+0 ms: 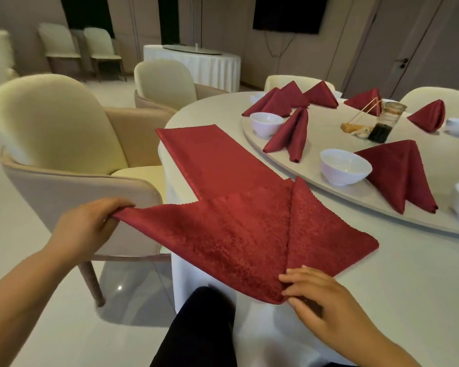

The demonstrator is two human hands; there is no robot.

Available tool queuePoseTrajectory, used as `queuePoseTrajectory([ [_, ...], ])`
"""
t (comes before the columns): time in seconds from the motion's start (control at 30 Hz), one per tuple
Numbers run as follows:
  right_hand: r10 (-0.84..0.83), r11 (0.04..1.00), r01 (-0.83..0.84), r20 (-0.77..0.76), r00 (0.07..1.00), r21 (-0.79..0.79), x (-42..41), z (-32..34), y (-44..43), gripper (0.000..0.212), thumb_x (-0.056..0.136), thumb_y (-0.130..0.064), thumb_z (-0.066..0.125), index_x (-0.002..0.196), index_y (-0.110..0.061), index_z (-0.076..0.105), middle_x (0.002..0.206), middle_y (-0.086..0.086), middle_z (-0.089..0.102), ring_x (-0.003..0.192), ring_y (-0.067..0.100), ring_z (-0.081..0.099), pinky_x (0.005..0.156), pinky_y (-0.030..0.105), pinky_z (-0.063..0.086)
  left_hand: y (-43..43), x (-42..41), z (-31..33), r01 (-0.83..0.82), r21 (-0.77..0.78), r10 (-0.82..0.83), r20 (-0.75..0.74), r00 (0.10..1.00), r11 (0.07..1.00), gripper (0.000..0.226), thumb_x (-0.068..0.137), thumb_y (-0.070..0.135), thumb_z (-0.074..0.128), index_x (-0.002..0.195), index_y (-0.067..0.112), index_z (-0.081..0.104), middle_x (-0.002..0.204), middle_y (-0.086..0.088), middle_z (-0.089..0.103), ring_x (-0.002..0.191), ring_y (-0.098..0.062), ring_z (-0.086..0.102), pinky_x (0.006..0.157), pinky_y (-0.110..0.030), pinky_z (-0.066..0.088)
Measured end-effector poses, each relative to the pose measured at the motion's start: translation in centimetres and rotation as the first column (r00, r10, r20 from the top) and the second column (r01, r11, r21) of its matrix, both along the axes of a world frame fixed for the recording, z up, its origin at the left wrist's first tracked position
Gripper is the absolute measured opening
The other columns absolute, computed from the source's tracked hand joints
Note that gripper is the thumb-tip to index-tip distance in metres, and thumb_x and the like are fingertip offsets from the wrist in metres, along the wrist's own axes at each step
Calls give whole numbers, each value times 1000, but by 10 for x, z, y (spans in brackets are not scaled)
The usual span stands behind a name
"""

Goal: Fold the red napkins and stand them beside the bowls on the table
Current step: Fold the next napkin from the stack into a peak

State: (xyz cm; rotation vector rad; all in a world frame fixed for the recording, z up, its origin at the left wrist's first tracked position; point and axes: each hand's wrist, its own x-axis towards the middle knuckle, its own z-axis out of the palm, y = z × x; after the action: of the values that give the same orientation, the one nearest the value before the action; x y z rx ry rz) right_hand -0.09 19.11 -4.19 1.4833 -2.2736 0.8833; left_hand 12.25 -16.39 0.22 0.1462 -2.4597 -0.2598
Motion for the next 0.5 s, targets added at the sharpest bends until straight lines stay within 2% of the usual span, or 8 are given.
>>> queuePoseTrajectory([
  [0.07, -18, 999, 21, 102, 995, -25, -3, 8, 2, 34, 89, -60, 37, 95, -35, 59, 106, -39, 57, 106, -13, 51, 103, 6, 25, 5, -1, 15, 50, 72, -53, 40, 998, 996, 31, 74, 32, 34, 102, 32, 47, 83, 10, 70, 75, -24, 67, 58, -38, 49],
  [0.13, -73, 995, 84, 164, 984, -62, -13, 18, 6, 43, 85, -65, 38, 98, -33, 63, 106, -45, 52, 107, -18, 48, 102, 4, 23, 14, -13, 33, 127, 165, -150, 134, 980, 978, 36, 70, 40, 29, 100, 40, 49, 90, 27, 62, 83, -14, 62, 65, -36, 49],
  [0.17, -119, 989, 132, 180, 976, -64, -20, 22, 8, 46, 83, -67, 38, 96, -33, 67, 105, -44, 53, 107, -20, 46, 102, 3, 21, 20, -23, 41, 163, 195, -200, 189, 961, 967, 37, 70, 40, 29, 98, 40, 52, 89, 26, 61, 86, -13, 59, 70, -35, 48],
  [0.23, -235, 971, 241, 199, 951, -6, -36, 31, 10, 47, 81, -60, 44, 104, -27, 68, 116, -33, 50, 111, -18, 43, 103, 2, 17, 34, -49, 54, 229, 210, -285, 292, 913, 951, 37, 72, 28, 32, 94, 34, 62, 90, 22, 56, 90, -6, 54, 79, -18, 41],
  [0.27, -298, 955, 292, 191, 935, 61, -46, 33, 12, 41, 84, -51, 49, 110, -24, 65, 121, -25, 50, 116, -9, 44, 103, 5, 16, 44, -65, 59, 268, 211, -328, 342, 881, 940, 39, 73, 20, 33, 94, 30, 65, 92, 22, 52, 89, -1, 50, 78, -7, 36],
  [0.33, -401, 909, 362, 194, 896, 206, -65, 34, 12, 31, 90, -30, 55, 119, -19, 60, 132, -9, 49, 125, 8, 42, 103, 14, 20, 63, -94, 70, 302, 208, -365, 432, 825, 930, 36, 82, 3, 38, 100, 17, 65, 93, 22, 44, 89, -2, 46, 76, -1, 32],
  [0.4, -470, 869, 404, 219, 855, 287, -77, 32, 11, 34, 91, -26, 54, 124, -18, 56, 137, -3, 47, 128, 12, 39, 103, 18, 22, 82, -125, 75, 311, 203, -371, 479, 795, 928, 34, 84, -7, 42, 101, 11, 65, 91, 15, 47, 91, -7, 45, 73, -4, 31],
  [0.5, -506, 847, 434, 215, 835, 307, -83, 21, 11, 35, 91, -27, 53, 125, -18, 56, 137, -3, 47, 129, 13, 38, 105, 20, 21, 105, -166, 76, 318, 223, -388, 515, 764, 922, 22, 85, -1, 52, 100, 7, 66, 98, 0, 61, 92, -15, 53, 82, -20, 38],
])
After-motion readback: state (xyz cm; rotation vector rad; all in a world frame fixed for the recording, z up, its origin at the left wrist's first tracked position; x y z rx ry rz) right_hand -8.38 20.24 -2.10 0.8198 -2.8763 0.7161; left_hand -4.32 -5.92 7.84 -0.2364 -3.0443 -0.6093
